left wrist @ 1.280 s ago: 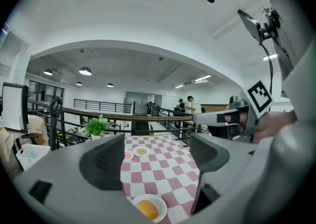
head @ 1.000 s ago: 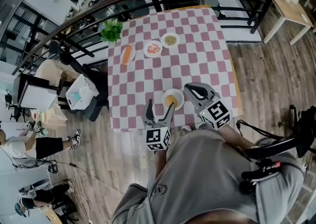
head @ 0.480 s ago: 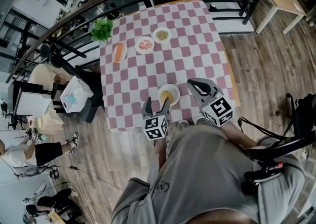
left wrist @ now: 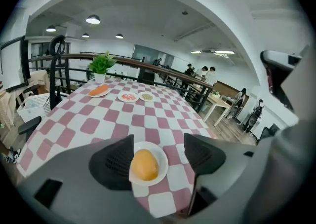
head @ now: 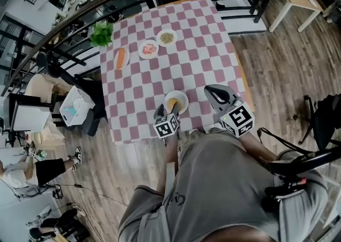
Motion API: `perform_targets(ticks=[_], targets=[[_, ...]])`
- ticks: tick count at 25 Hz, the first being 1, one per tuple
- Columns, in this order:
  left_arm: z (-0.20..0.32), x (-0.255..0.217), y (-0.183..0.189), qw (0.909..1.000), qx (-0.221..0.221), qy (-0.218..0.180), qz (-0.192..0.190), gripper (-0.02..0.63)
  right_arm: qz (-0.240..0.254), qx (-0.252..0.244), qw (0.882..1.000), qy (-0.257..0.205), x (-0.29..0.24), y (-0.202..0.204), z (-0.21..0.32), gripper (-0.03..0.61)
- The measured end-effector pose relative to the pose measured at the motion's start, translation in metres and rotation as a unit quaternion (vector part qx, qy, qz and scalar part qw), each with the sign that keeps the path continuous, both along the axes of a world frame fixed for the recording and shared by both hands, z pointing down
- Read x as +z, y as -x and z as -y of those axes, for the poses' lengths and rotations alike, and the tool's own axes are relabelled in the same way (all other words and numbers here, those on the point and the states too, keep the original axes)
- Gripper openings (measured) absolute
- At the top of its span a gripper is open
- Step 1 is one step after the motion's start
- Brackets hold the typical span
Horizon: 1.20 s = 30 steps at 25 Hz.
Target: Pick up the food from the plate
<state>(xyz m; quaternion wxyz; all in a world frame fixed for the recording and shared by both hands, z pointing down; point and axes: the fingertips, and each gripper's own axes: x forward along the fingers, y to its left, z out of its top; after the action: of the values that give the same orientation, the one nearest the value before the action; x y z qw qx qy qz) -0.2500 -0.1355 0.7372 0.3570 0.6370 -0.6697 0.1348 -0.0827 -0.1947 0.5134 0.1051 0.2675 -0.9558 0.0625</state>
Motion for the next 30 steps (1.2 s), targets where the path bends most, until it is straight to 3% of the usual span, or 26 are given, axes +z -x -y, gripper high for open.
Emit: perform_targets(ticks=[9, 16, 23, 30], targets=[[0.005, 0.066, 0.004, 0.9948, -0.001, 0.101, -0.014, 0.331, -0.002, 0.011, 1.0, 0.0, -0.001, -0.006, 0.004, 0.017], [0.01, 0.113, 0.003, 0.9834, 0.003, 0.179, -0.027, 0.331, -0.005, 0.017, 1.0, 0.001, 0.001, -0.01, 0.004, 0.017], [0.012, 0.151, 0.003, 0.9726, -0.007, 0.228, -0.042, 0.333, -0.009, 0.036, 0.999, -0.001, 0.001, -0.021, 0.012, 0.017], [0.02, 0.165, -0.003, 0.965, 0.015, 0.26, -0.031, 0.338, -0.012, 0.044, 0.999, 0.0, 0.0, -0.029, 0.017, 0.017]])
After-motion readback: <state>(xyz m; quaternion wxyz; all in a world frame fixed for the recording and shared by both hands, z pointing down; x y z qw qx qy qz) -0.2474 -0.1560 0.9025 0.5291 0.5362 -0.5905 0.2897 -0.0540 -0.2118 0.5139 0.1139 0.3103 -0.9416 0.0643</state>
